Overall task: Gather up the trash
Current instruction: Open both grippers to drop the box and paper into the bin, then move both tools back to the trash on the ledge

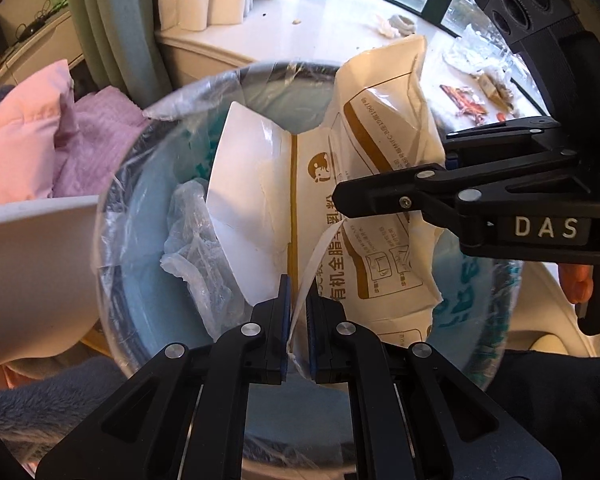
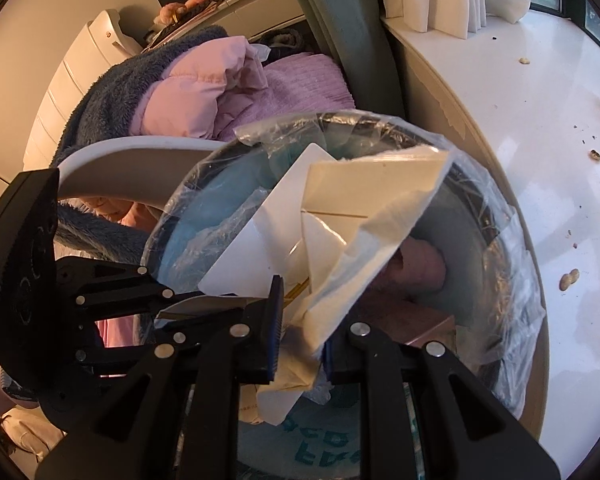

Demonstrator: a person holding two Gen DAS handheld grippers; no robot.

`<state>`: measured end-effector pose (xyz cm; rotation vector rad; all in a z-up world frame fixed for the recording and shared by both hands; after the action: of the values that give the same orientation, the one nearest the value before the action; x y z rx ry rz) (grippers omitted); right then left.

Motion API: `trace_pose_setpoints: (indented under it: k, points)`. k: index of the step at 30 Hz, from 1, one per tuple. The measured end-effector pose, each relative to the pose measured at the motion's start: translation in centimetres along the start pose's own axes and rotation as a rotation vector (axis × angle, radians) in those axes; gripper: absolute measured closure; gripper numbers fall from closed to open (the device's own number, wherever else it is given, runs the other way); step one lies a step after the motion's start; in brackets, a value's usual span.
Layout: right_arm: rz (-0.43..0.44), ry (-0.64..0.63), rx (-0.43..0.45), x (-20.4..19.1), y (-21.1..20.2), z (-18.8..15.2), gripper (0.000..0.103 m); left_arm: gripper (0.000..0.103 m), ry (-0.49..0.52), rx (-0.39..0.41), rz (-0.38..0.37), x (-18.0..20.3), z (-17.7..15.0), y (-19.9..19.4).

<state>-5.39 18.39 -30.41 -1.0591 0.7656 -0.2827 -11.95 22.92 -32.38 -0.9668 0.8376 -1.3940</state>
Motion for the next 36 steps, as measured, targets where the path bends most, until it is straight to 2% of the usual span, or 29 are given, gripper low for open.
trace_pose_setpoints:
  k: [7, 8, 9, 11, 12, 13, 14, 16, 21, 28, 32, 36]
  points:
    - [0.012, -0.020, 0.008, 0.2, 0.4, -0.4, 0.085, 0.097, -0.012, -0.010, -0.004, -0.2, -0.1, 1.1]
    - [0.018, -0.020, 0.007, 0.2, 0.2, -0.5, 0.076, 0.097, -0.009, -0.007, -0.005, -0.1, -0.1, 0.9]
    - [0.022, -0.021, 0.012, 0.1, -0.2, -0.5, 0.055, 0.096, -0.002, -0.003, -0.004, 0.0, -0.1, 0.8]
    - [0.055, -0.019, 0.028, -0.2, -1.4, -0.6, 0.031, 0.072, 0.035, 0.017, 0.024, 0.6, 0.1, -0.1]
    - [0.078, -0.009, 0.030, -0.3, -2.0, -0.7, 0.022, 0.040, 0.057, 0.042, 0.039, 0.9, 0.4, -0.7]
    - [0.088, -0.003, 0.039, -0.3, -2.7, -0.7, 0.020, 0.018, 0.081, 0.069, 0.052, 1.4, 0.6, -1.3]
    - [0.088, -0.002, 0.054, -0.3, -3.4, -0.7, 0.018, 0.014, 0.106, 0.087, 0.073, 2.0, 0.7, -2.0]
    - [0.078, 0.008, 0.087, 0.2, -4.9, -0.6, 0.018, 0.013, 0.142, 0.105, 0.105, 2.8, 1.0, -3.0]
    - [0.055, 0.110, 0.191, 3.3, -9.4, -0.2, 0.018, 0.007, 0.117, 0.151, 0.094, 3.4, 2.2, -4.8]
    - [-0.082, 0.222, 0.288, 10.0, -14.9, -1.5, 0.018, 0.006, 0.152, 0.202, 0.073, 5.6, 6.0, -6.0]
    - [-0.076, 0.354, 0.333, 14.8, -18.3, -2.6, 0.018, 0.006, 0.193, 0.238, 0.040, 8.1, 9.2, -6.4]
    - [-0.145, 0.410, 0.401, 18.9, -22.1, -3.7, 0.018, 0.006, 0.221, 0.276, -0.022, 11.6, 12.2, -6.2]
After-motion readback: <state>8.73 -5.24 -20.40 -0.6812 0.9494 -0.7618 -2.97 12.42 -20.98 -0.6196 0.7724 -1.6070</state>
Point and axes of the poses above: each gripper's, at about its wrist camera, not at the fingertips, and y roughly the way its jaws point, x to its right, z to its top, the point moved 7 cm from there along y, roughly the way its jaws point, and after that the axes turned 9 degrees about y, right-handed, at the moved point
